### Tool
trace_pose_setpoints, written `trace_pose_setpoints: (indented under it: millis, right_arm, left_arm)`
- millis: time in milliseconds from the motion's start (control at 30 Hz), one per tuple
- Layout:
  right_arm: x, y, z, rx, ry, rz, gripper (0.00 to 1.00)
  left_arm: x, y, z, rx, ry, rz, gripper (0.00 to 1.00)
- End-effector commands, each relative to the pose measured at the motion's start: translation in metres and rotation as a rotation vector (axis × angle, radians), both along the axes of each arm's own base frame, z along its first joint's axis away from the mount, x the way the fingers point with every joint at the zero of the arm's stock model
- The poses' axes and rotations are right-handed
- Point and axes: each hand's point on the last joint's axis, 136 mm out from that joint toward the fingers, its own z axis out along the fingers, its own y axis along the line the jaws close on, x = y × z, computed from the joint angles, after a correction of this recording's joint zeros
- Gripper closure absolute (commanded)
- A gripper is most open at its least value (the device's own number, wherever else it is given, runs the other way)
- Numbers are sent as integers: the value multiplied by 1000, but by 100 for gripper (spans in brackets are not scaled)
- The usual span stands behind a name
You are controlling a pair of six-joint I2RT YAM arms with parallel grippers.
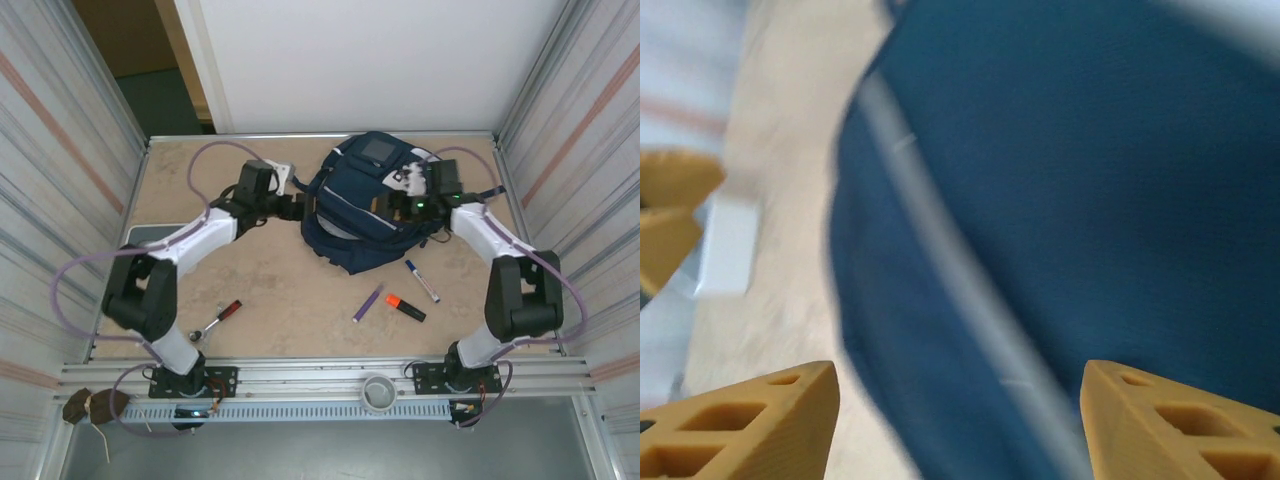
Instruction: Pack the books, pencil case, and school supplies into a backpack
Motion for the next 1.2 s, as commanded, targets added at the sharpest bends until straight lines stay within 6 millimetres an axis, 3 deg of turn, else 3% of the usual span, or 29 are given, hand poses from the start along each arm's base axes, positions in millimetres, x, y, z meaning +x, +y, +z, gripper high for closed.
trace_pose_setpoints:
  millis: [0, 67, 167, 267, 400, 500, 600, 700, 833, 900, 967, 1033, 1167]
  right_arm:
    - [16, -55, -7, -98, -16, -251, 32]
    - [24, -76, -13, -93, -7, -349, 28]
    - [40, -89, -22, -45, 15, -418, 22]
    - [60, -78, -30, 7, 50, -389, 16]
    - [79, -63, -44, 20, 85, -350, 16]
    - [92, -38, -52, 42, 108, -278, 17]
    - [102, -6, -59, 43, 114, -204, 17]
    - [113, 33, -60, 68, 102, -128, 18]
    - [129, 99, -58, 105, 83, 8, 20]
    - [133, 131, -59, 117, 84, 81, 20]
    - [138, 156, -58, 120, 86, 132, 20]
    - [147, 167, -48, 115, 55, 148, 19]
    - [162, 159, -23, 74, 2, 118, 17]
  left_arm:
    - [15, -17, -4, -19, 40, -34, 14]
    - [29, -25, -15, -15, 63, -35, 14]
    - [43, -34, -33, -5, 113, -46, 14]
    - [43, -53, -52, -50, 194, -107, 14]
    - [28, -71, -72, -144, 286, -175, 16]
    - [12, -75, -75, -172, 291, -197, 17]
    - [-2, -66, -74, -195, 285, -184, 18]
    - [-13, -44, -72, -201, 269, -131, 18]
    - [-27, -6, -73, -163, 242, -31, 17]
    - [-36, 3, -74, -151, 238, -4, 18]
    - [-47, -1, -73, -170, 243, -16, 17]
    - [-57, -17, -71, -183, 248, -59, 18]
    - [-66, -64, -59, -150, 224, -172, 18]
